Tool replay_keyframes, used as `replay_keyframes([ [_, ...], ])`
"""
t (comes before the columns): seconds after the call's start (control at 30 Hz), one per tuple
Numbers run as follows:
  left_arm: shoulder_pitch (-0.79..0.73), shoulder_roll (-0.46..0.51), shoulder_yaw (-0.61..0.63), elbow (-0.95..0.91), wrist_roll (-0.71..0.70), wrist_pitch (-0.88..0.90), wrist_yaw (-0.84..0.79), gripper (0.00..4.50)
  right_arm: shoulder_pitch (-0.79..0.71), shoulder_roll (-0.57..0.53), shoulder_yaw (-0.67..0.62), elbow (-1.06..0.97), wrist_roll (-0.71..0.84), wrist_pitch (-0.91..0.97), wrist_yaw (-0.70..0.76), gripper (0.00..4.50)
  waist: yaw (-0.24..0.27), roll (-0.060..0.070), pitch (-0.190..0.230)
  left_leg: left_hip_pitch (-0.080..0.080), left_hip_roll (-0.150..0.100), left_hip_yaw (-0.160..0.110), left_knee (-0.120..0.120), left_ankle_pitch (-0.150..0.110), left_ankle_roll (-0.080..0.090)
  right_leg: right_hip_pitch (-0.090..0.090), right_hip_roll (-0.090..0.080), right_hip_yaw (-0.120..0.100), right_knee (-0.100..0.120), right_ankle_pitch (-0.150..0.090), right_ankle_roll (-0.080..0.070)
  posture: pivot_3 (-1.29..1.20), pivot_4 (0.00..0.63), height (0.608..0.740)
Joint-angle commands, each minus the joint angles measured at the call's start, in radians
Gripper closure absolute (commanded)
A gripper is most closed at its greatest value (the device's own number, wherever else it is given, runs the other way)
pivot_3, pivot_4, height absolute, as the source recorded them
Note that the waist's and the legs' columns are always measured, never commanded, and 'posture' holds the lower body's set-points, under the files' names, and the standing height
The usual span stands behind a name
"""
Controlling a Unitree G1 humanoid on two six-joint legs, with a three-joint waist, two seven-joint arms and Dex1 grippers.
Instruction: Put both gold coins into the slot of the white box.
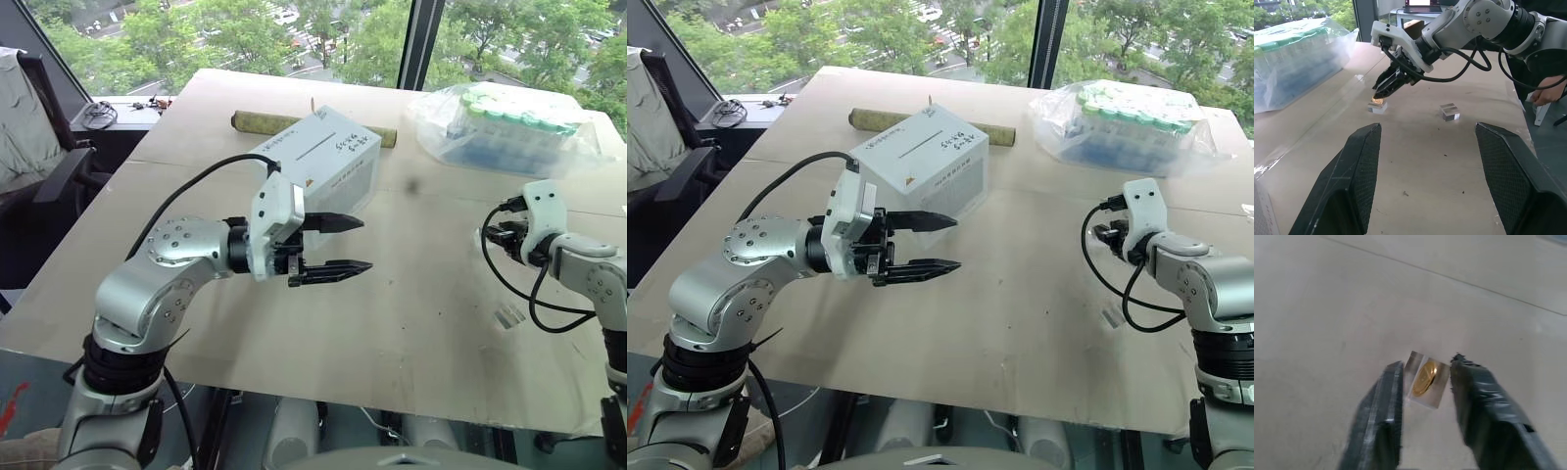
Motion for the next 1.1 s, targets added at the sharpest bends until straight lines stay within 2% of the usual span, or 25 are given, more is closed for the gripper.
replay_keyframes([
  [0.03, -0.002, 0.010, 0.007, -0.012, -0.006, -0.026, 0.002, 1.41, -0.022, 0.007, -0.026, -0.013, -0.023, 0.004, 0.009, 3.38, 0.000, 0.000, 0.000, 0.000, 0.000, 0.000, 0.000, 0.000, 0.000, 0.000, 0.000, 0.000, 0.000, 0.000, 0.000, 0.00, 0.150, 0.740],
  [1.0, 0.008, 0.020, 0.018, 0.005, -0.022, -0.046, 0.019, 1.41, -0.013, 0.049, -0.040, -0.003, -0.103, 0.017, 0.052, 3.38, 0.000, 0.001, 0.000, 0.000, 0.000, 0.000, -0.001, 0.000, 0.000, 0.000, 0.000, 0.000, 0.000, -0.002, 0.002, 0.00, 0.150, 0.740],
  [1.03, 0.007, 0.021, 0.018, 0.006, -0.022, -0.048, 0.018, 1.41, -0.011, 0.050, -0.041, -0.006, -0.104, 0.019, 0.052, 3.93, 0.000, 0.001, 0.000, 0.000, 0.000, 0.000, -0.001, 0.000, 0.000, 0.000, 0.000, 0.000, 0.000, -0.002, 0.002, 0.00, 0.150, 0.740],
  [1.1, 0.005, 0.022, 0.017, 0.010, -0.020, -0.051, 0.017, 1.41, -0.007, 0.051, -0.044, -0.013, -0.104, 0.025, 0.054, 4.42, 0.000, 0.001, 0.000, 0.000, 0.000, 0.000, -0.001, 0.000, 0.000, 0.000, 0.000, 0.000, 0.000, -0.002, 0.002, 0.00, 0.150, 0.740],
])
